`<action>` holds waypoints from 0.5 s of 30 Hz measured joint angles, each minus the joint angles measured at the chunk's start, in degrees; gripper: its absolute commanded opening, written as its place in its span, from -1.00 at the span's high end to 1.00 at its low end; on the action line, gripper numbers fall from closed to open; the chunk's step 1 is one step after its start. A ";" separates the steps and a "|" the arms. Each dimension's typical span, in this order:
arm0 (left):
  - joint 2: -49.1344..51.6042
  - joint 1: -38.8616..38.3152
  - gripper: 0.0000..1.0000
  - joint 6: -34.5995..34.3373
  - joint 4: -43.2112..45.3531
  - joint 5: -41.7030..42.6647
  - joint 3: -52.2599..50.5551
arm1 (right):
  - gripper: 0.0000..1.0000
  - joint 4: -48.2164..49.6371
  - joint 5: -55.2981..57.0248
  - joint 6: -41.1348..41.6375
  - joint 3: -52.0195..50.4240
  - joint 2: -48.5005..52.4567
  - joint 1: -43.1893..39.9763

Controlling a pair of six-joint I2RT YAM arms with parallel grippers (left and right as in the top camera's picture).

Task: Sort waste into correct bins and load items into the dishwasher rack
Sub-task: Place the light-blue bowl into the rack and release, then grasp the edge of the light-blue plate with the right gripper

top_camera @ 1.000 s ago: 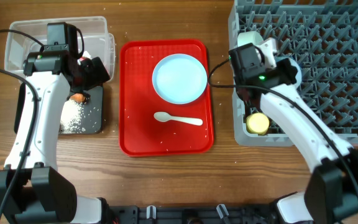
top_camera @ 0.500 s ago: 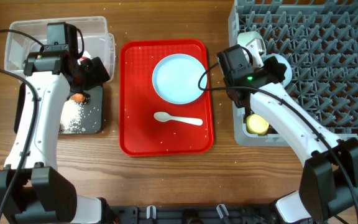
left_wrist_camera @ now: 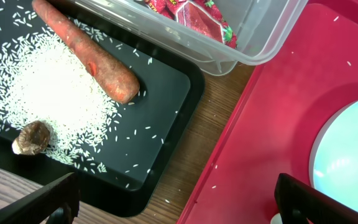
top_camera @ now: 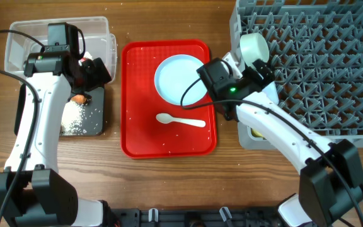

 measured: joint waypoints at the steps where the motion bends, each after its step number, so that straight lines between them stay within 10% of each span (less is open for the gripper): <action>1: 0.00 0.00 -1.00 0.00 0.00 -0.02 0.00 | -0.99 0.00 -0.02 0.24 0.00 0.00 0.46; 6: 0.00 0.00 -1.00 0.00 0.00 0.00 0.00 | -0.99 0.02 -3.43 6.99 0.81 -0.42 4.31; 12: 0.00 0.00 -1.00 0.00 0.00 -0.02 0.00 | -1.00 6.93 -46.29 16.55 6.10 -6.21 5.97; 15: 0.00 0.00 -1.00 0.00 -0.02 -0.02 0.00 | -0.57 13.38 -56.35 22.49 6.27 -6.27 6.01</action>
